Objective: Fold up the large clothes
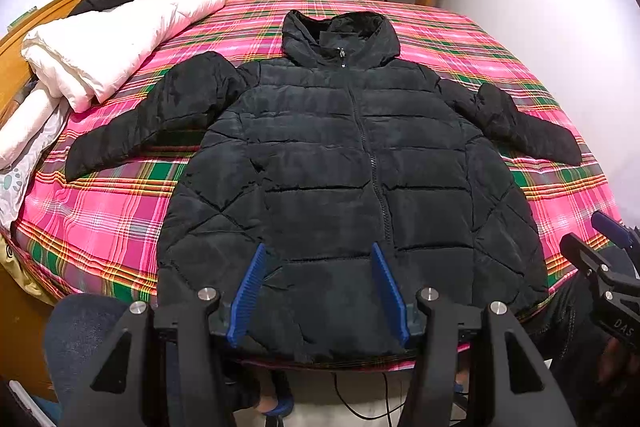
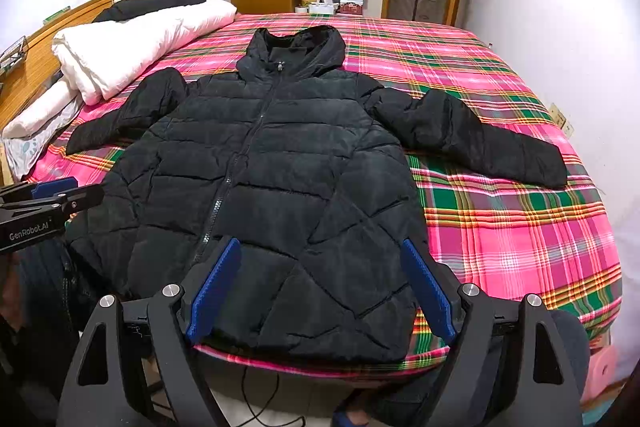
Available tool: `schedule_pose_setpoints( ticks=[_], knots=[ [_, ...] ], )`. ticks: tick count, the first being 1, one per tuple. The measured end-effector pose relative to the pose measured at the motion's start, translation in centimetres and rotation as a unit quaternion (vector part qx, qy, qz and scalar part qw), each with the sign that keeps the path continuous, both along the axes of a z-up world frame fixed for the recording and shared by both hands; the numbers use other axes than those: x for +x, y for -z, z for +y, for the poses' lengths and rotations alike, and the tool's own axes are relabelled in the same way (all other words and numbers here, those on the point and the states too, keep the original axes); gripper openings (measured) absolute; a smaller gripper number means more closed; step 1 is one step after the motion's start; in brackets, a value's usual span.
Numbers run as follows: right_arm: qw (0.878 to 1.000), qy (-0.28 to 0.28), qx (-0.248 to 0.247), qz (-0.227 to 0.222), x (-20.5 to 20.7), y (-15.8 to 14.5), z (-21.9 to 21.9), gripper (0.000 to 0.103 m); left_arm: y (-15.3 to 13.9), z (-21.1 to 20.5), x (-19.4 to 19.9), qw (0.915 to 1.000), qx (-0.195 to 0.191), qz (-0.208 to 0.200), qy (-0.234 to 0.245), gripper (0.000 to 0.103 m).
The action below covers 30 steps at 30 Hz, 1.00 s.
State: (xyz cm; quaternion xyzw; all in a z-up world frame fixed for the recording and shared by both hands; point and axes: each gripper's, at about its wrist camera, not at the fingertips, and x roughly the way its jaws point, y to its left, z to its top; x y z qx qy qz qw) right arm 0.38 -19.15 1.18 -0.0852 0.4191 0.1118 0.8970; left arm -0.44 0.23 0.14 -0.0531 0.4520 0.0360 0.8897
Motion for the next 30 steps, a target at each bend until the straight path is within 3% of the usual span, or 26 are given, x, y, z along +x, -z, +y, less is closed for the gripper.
schedule_pose_setpoints(
  ticks=[30],
  knots=[
    [1.0,-0.001,0.0,0.003,0.09,0.12,0.33,0.082,0.03,-0.22,-0.02,1.0,0.003,0.0,0.001,0.057]
  ],
)
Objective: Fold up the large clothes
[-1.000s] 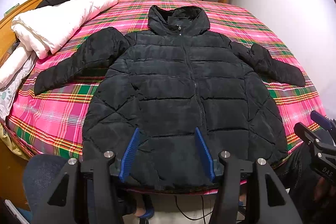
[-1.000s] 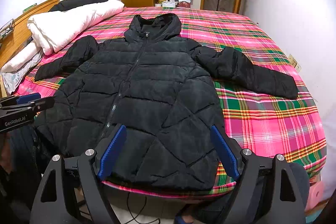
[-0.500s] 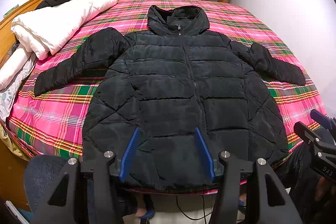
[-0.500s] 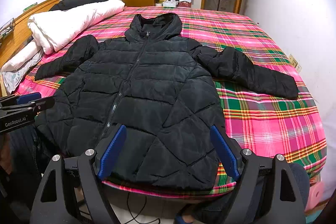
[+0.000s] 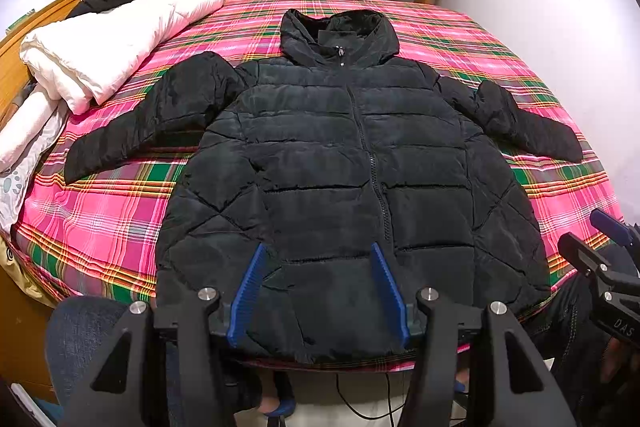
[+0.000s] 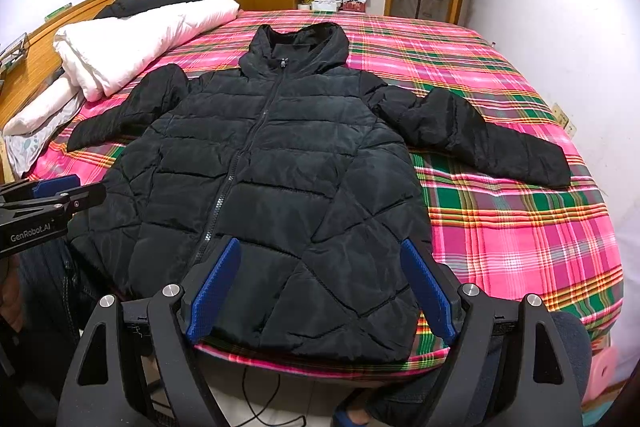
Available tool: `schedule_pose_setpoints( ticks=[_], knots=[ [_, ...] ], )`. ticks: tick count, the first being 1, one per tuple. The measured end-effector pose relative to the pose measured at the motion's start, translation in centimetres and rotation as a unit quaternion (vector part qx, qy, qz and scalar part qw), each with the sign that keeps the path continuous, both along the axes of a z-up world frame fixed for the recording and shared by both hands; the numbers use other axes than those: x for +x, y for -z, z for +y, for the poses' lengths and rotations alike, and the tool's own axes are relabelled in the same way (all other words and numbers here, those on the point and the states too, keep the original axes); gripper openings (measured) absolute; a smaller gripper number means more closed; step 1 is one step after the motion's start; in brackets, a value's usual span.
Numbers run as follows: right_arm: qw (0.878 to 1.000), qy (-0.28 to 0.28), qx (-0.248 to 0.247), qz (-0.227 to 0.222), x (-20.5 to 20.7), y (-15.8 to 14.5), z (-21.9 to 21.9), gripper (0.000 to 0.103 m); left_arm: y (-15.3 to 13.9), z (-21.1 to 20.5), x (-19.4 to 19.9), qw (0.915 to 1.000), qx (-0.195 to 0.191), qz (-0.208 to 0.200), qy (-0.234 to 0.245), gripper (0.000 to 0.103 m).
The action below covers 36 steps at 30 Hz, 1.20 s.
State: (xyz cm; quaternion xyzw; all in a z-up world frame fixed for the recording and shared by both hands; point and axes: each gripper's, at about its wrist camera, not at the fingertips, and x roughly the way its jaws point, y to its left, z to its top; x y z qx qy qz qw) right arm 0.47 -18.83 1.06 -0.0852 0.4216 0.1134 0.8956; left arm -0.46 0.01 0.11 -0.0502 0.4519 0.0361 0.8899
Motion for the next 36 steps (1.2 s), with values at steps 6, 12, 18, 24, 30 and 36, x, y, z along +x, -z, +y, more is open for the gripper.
schedule_pose_setpoints(
  ticks=[6,12,18,24,30,36],
  knots=[
    [1.0,0.0,0.0,0.002,0.3,0.5,0.2,0.082,0.2,0.0,0.1,1.0,-0.001,0.002,0.002,0.057],
    [1.0,-0.003,0.003,0.007,0.6,0.5,0.1,0.082,0.9,0.1,0.6,1.0,-0.001,0.005,0.005,0.057],
    [1.0,-0.008,0.006,0.012,1.6,0.6,0.4,0.082,1.3,0.8,1.5,0.9999,-0.007,0.008,-0.001,0.057],
    [0.999,-0.014,0.024,0.02,3.5,0.9,1.0,0.082,1.8,2.7,3.4,0.9997,-0.018,0.013,-0.012,0.057],
    [0.999,-0.026,0.018,0.028,6.4,1.4,2.3,0.082,1.6,6.8,6.3,0.9979,-0.052,-0.008,-0.039,0.057],
    [0.999,-0.036,0.01,0.029,9.9,2.1,3.8,0.082,1.3,12.0,9.7,0.9948,-0.049,-0.02,-0.088,0.055]
  ],
)
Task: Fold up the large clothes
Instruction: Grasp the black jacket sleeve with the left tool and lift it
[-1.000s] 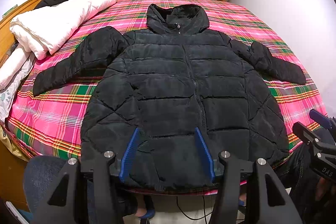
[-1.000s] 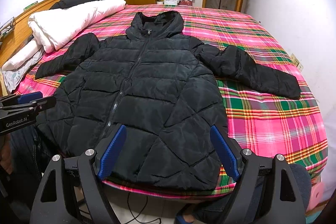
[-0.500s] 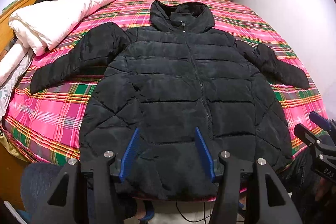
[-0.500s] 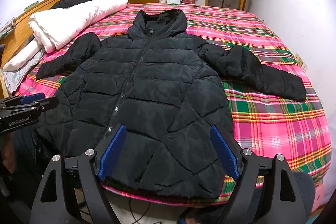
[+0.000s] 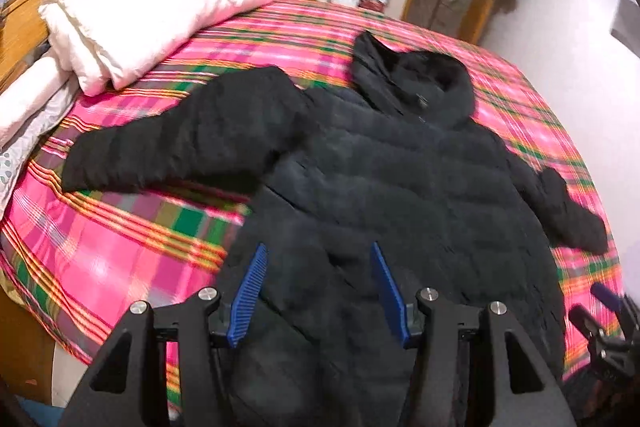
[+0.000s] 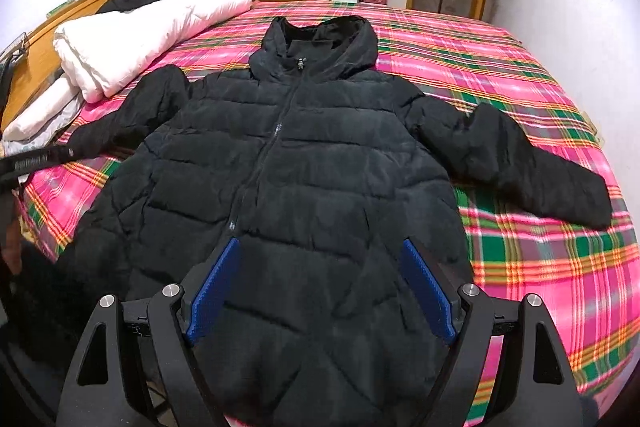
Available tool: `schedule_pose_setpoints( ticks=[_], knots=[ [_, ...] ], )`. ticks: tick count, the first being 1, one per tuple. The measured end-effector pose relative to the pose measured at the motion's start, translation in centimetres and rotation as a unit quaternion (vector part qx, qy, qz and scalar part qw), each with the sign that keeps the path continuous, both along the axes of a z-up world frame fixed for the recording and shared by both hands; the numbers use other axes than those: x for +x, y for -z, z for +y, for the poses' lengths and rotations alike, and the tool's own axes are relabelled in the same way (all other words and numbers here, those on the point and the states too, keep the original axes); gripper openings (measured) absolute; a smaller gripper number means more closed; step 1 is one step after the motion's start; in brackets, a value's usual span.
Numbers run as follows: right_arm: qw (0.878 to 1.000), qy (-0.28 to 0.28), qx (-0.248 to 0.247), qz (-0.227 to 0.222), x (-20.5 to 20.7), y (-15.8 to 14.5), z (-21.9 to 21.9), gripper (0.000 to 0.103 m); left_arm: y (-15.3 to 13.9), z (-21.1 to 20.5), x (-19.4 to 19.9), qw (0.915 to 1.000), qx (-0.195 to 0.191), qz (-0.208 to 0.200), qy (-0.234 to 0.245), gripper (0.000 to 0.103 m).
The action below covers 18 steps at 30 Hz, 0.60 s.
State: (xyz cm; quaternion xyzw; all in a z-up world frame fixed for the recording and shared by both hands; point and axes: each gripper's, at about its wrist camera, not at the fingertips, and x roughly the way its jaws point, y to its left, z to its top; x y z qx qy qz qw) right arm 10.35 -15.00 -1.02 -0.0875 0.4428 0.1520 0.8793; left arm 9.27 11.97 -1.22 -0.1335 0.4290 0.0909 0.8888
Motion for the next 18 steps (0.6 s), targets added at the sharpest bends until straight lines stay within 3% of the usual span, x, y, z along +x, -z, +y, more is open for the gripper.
schedule_pose_setpoints(
  ticks=[3,8,15,18],
  knots=[
    [1.0,-0.006,-0.002,-0.002,1.8,0.4,0.8,0.082,0.1,3.5,1.6,0.9995,0.0,-0.002,-0.03,0.049],
    [1.0,-0.013,-0.001,-0.001,4.3,1.2,2.2,0.082,1.3,9.3,3.4,0.9961,-0.007,0.0,-0.088,0.048],
    [1.0,-0.02,-0.008,0.012,6.4,3.0,3.5,0.082,6.2,18.1,3.8,0.9826,-0.062,0.027,-0.173,0.048],
    [1.0,-0.018,-0.012,0.018,7.1,3.9,3.7,0.082,8.5,20.9,3.5,0.9756,-0.069,0.038,-0.205,0.049]
  ],
)
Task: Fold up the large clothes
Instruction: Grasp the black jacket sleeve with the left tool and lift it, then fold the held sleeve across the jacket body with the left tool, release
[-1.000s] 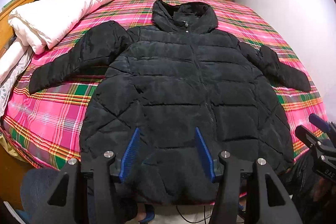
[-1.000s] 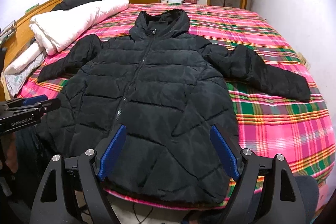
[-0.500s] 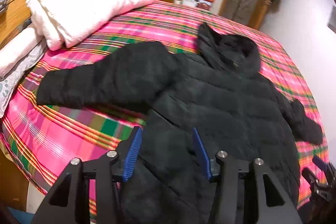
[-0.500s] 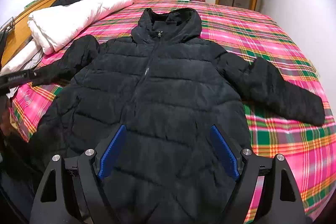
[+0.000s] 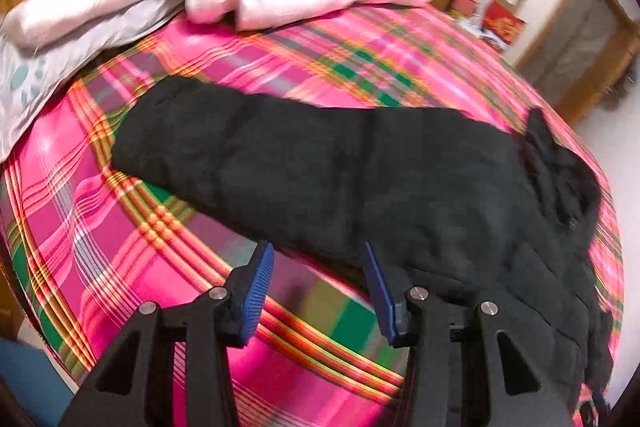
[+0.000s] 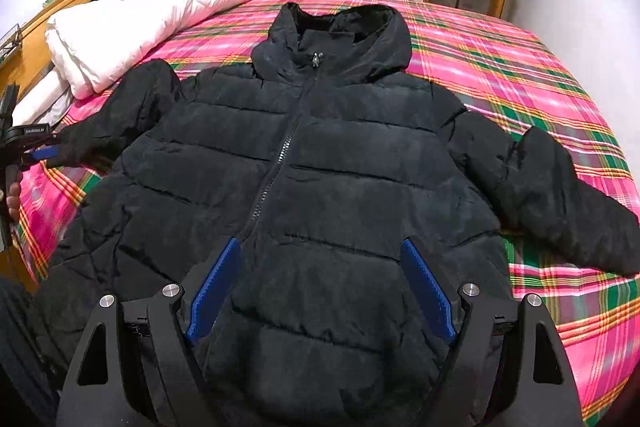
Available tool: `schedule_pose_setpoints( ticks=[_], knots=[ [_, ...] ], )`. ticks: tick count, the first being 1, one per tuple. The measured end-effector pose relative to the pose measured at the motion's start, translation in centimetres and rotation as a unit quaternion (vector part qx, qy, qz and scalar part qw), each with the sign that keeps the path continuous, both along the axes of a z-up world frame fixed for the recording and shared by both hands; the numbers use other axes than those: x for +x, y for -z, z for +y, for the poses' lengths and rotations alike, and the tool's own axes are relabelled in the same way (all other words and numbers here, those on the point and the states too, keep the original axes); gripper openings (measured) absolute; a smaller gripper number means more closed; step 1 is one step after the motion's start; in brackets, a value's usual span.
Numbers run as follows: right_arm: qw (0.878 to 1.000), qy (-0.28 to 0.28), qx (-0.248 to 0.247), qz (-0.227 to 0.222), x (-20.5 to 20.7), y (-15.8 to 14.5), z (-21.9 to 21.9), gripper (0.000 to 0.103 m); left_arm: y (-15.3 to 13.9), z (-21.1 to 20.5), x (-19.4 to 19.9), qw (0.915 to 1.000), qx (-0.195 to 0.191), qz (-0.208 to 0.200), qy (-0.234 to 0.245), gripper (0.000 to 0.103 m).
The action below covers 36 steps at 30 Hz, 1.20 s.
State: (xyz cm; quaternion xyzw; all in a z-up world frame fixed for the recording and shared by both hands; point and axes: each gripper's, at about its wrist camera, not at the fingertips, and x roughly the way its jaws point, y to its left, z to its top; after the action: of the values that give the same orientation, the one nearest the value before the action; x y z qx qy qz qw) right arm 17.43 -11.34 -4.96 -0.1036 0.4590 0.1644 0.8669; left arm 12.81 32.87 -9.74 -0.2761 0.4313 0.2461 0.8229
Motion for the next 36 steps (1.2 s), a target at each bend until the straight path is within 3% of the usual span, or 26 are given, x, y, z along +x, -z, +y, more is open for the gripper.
schedule_pose_setpoints(
  ticks=[8,14,16,17,19,21,25,28,36],
  knots=[
    [1.0,0.007,-0.019,0.01,1.5,1.8,0.4,0.082,5.7,5.6,-0.2,0.9967,-0.05,-0.002,-0.065,0.055],
    [0.999,0.007,-0.031,0.017,2.6,2.9,0.8,0.082,6.1,6.5,1.2,0.9975,-0.015,-0.035,-0.06,0.059],
    [0.999,0.007,-0.032,0.02,2.8,3.2,1.0,0.082,6.3,6.8,1.6,0.997,-0.001,-0.05,-0.059,0.053],
    [0.999,0.007,-0.032,0.021,2.8,3.3,1.0,0.082,6.3,6.8,1.8,0.997,0.006,-0.053,-0.055,0.04],
    [0.999,0.006,-0.033,0.02,2.9,3.3,1.2,0.082,6.0,6.9,2.0,0.9972,0.013,-0.051,-0.053,0.027],
    [0.999,0.005,-0.035,0.017,2.8,3.2,1.4,0.082,5.0,6.6,2.2,0.9972,0.03,-0.051,-0.045,0.015],
    [0.999,0.01,-0.035,0.013,2.8,2.7,1.2,0.082,1.0,5.3,2.5,0.9948,0.06,-0.079,-0.022,0.011],
    [0.999,0.016,-0.035,0.008,2.6,2.2,0.8,0.082,-3.5,3.5,2.5,0.9898,0.079,-0.119,0.004,0.01],
    [0.999,0.034,-0.015,-0.011,1.8,0.1,-1.3,0.082,-15.1,-5.2,4.0,0.9601,0.089,-0.235,0.122,0.01]
  ],
)
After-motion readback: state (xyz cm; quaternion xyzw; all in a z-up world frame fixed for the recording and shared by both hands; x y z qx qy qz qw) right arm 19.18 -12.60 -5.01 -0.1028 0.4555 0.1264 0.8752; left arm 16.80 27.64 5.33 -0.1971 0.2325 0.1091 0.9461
